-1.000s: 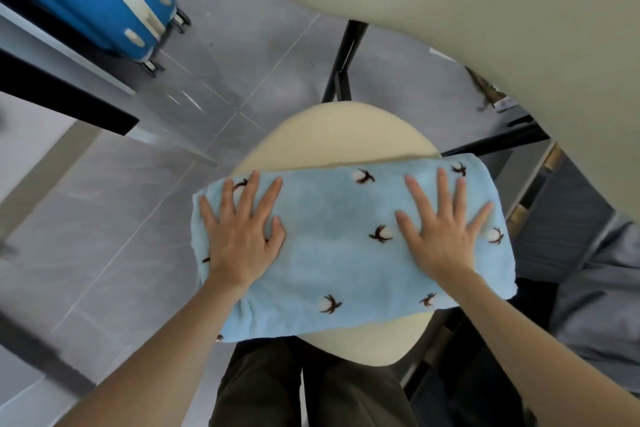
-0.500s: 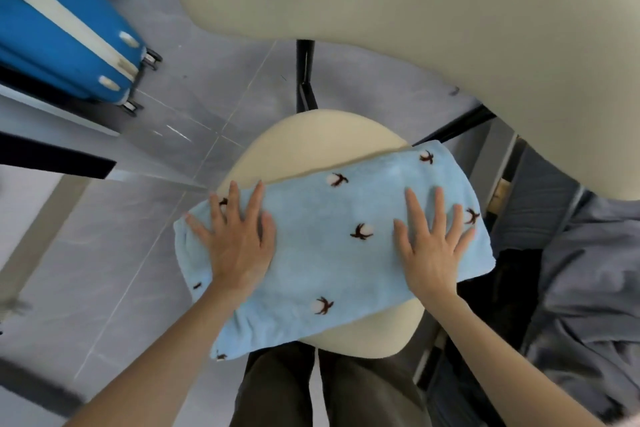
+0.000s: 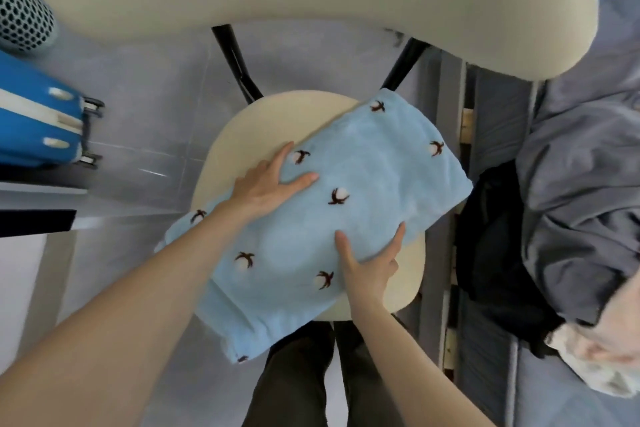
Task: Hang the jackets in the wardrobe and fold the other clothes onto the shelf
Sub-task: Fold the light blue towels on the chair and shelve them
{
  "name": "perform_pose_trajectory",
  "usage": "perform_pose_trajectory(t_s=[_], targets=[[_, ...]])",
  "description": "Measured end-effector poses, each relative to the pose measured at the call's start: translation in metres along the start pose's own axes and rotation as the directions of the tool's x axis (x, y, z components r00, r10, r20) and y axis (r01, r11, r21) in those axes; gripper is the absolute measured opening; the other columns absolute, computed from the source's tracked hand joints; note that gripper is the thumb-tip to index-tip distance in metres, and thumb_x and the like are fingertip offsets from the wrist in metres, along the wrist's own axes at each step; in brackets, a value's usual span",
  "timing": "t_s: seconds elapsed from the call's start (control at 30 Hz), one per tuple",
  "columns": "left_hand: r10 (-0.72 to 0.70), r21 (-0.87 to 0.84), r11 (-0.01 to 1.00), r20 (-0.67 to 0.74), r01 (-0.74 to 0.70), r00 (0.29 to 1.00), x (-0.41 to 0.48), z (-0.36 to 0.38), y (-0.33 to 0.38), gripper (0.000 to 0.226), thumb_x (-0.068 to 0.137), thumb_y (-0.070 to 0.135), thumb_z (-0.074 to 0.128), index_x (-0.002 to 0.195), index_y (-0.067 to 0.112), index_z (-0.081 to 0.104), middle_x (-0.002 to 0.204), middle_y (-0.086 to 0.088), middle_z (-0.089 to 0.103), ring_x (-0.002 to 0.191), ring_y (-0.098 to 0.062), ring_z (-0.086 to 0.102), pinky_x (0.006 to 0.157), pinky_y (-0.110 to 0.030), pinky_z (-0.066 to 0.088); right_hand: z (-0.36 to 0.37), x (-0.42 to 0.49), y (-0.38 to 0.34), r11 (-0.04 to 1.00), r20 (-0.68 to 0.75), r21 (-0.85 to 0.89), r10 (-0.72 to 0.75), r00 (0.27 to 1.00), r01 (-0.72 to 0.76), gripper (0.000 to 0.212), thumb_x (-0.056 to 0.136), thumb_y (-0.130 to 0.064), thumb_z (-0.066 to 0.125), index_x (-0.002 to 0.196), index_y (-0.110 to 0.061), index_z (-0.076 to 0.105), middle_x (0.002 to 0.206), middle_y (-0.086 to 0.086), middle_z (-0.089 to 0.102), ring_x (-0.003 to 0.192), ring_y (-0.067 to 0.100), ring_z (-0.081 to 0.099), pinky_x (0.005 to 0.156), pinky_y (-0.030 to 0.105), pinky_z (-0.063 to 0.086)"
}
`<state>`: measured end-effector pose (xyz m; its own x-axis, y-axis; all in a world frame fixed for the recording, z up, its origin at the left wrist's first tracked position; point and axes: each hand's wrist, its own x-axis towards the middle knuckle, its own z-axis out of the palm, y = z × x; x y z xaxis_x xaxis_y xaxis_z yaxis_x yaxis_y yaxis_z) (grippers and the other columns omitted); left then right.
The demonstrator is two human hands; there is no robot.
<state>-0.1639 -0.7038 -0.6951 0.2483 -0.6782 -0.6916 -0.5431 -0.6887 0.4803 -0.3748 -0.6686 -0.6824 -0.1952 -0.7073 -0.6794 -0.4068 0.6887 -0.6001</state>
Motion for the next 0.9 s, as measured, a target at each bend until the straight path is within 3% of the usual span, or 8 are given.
perform_pose_trajectory(t_s=[0.1,0.27,0.4,0.47,0.57,0.6,0.73,0.9], targets=[[-0.024,-0.146,0.989,0.036,0.029,0.999,-0.002,0.001,0.0,0.097,0.069,0.087,0.048,0.147,0.05,0.006,0.148,0.01,0.04,0.127,-0.023,0.048,0.1,-0.037,0.043,0.001,0.006,-0.004,0.993,0.04,0.117,0.021,0.999,-0.026,0.113,0.062,-0.058,0.081,0.141,-0.061,0.0,0.122,-0.004,0.032,0.099,0.018,0.041,0.085,0.035,0.041],[-0.117,-0.344,0.933,-0.007,0.108,0.993,-0.015,0.016,-0.006,0.099,0.065,0.087,0.052,0.147,0.05,0.011,0.127,0.015,0.046,0.107,-0.016,0.053,0.081,-0.028,0.041,-0.011,0.026,-0.014,0.99,0.178,0.106,-0.106,0.978,0.088,0.118,0.06,-0.049,0.088,0.145,-0.054,0.006,0.113,-0.033,0.043,0.105,0.003,0.051,0.091,0.03,0.046],[-0.234,-0.625,0.77,-0.086,0.13,0.968,-0.043,0.041,-0.031,0.103,0.057,0.084,0.06,0.145,0.037,0.032,0.132,0.013,0.054,0.116,-0.016,0.057,0.099,-0.032,0.045,-0.025,0.046,-0.044,0.968,0.335,-0.027,-0.228,0.914,0.251,0.109,0.059,-0.053,0.086,0.141,-0.059,0.015,0.115,-0.054,0.036,0.102,-0.022,0.046,0.087,0.018,0.044],[-0.246,-0.709,0.697,-0.095,0.108,0.965,-0.056,0.051,-0.043,0.099,0.062,0.081,0.065,0.144,0.033,0.036,0.132,0.014,0.056,0.118,-0.013,0.057,0.098,-0.03,0.046,-0.028,0.052,-0.053,0.962,0.373,-0.038,-0.237,0.897,0.269,0.103,0.061,-0.061,0.082,0.136,-0.067,0.012,0.121,-0.048,0.043,0.106,-0.012,0.054,0.088,0.023,0.049],[-0.274,-0.733,0.679,-0.2,0.042,0.941,-0.064,0.055,-0.046,0.095,0.062,0.084,0.06,0.142,0.039,0.036,0.123,0.026,0.057,0.109,-0.001,0.058,0.086,-0.019,0.044,-0.028,0.057,-0.05,0.988,0.355,0.039,-0.155,0.922,0.152,0.102,0.058,-0.071,0.077,0.133,-0.071,0.008,0.129,-0.012,0.058,0.111,0.017,0.062,0.098,0.046,0.05],[-0.28,-0.743,0.669,-0.23,0.018,0.932,-0.062,0.055,-0.043,0.096,0.06,0.085,0.06,0.142,0.041,0.036,0.12,0.029,0.056,0.106,0.003,0.058,0.082,-0.017,0.044,-0.027,0.057,-0.047,0.99,0.361,0.037,-0.143,0.921,0.139,0.102,0.058,-0.072,0.076,0.134,-0.07,0.008,0.131,-0.012,0.056,0.113,0.018,0.06,0.1,0.047,0.048],[-0.295,-0.787,0.615,-0.284,-0.046,0.912,-0.047,0.056,-0.033,0.09,0.06,0.073,0.071,0.138,0.042,0.04,0.115,0.031,0.058,0.104,0.003,0.059,0.082,-0.017,0.046,-0.016,0.065,-0.041,0.977,0.417,-0.022,-0.185,0.89,0.214,0.1,0.058,-0.073,0.076,0.137,-0.064,0.017,0.12,-0.04,0.046,0.115,0.004,0.053,0.101,0.039,0.046],[-0.237,-0.816,0.565,-0.303,-0.123,0.923,-0.04,0.059,-0.036,0.076,0.069,0.056,0.078,0.135,0.047,0.043,0.122,0.027,0.058,0.105,0.01,0.057,0.084,-0.015,0.047,-0.008,0.081,-0.047,0.964,0.518,-0.003,-0.225,0.825,0.265,0.094,0.063,-0.061,0.083,0.138,-0.056,0.028,0.123,-0.028,0.057,0.112,0.006,0.06,0.095,0.04,0.052]])
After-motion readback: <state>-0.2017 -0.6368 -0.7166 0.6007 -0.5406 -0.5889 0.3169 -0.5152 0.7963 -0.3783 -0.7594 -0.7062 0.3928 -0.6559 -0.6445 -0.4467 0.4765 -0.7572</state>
